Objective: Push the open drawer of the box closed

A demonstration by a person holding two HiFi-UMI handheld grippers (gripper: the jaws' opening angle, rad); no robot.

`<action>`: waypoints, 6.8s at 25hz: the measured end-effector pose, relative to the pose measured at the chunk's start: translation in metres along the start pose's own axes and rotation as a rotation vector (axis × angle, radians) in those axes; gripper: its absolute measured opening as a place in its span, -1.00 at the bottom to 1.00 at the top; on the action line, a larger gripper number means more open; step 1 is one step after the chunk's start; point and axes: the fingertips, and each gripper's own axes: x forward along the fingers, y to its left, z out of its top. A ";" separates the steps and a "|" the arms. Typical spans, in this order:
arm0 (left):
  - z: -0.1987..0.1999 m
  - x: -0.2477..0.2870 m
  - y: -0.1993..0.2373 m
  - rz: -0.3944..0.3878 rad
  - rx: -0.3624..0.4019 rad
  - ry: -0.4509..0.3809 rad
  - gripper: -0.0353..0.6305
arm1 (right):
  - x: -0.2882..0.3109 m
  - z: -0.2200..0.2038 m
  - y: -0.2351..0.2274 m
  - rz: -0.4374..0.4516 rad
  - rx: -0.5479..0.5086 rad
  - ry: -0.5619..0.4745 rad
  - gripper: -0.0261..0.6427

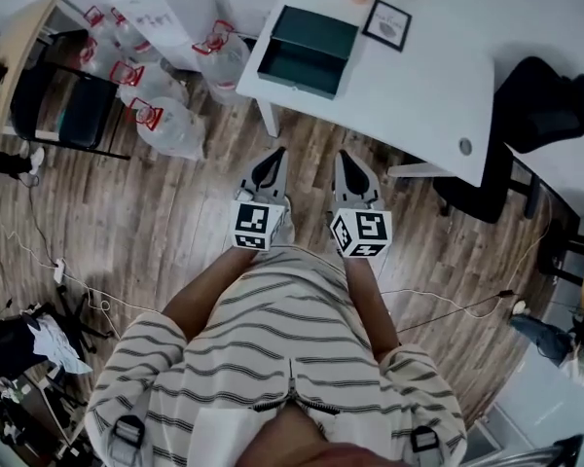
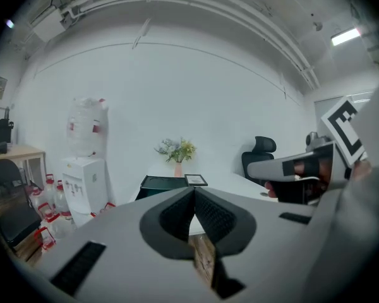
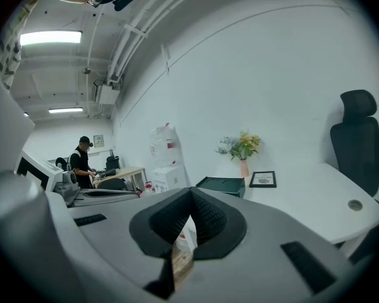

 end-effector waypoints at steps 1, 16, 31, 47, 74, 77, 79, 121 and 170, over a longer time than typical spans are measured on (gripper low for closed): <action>0.002 0.009 0.005 -0.008 0.003 0.003 -0.89 | 0.011 0.002 -0.003 -0.006 0.003 0.002 -0.89; -0.011 0.101 0.043 -0.005 -0.027 0.102 -0.89 | 0.100 0.004 -0.055 -0.023 0.055 0.074 -0.89; -0.044 0.175 0.057 0.096 -0.041 0.214 -0.89 | 0.174 -0.014 -0.122 0.045 0.091 0.182 -0.89; -0.079 0.208 0.067 0.148 -0.046 0.293 -0.89 | 0.224 -0.034 -0.160 0.054 0.127 0.272 -0.89; -0.100 0.226 0.080 0.038 -0.057 0.311 -0.89 | 0.295 -0.056 -0.210 -0.100 0.214 0.362 -0.67; -0.103 0.224 0.082 0.038 -0.064 0.314 -0.89 | 0.304 -0.060 -0.215 -0.099 0.249 0.395 -0.64; -0.104 0.223 0.084 0.037 -0.064 0.317 -0.89 | 0.310 -0.060 -0.219 -0.098 0.266 0.421 -0.64; -0.158 0.254 0.100 0.112 -0.003 0.400 -0.67 | 0.330 -0.070 -0.234 0.022 0.336 0.583 -0.68; -0.142 0.294 0.112 0.118 -0.025 0.424 -0.68 | 0.331 -0.073 -0.231 0.030 0.313 0.605 -0.67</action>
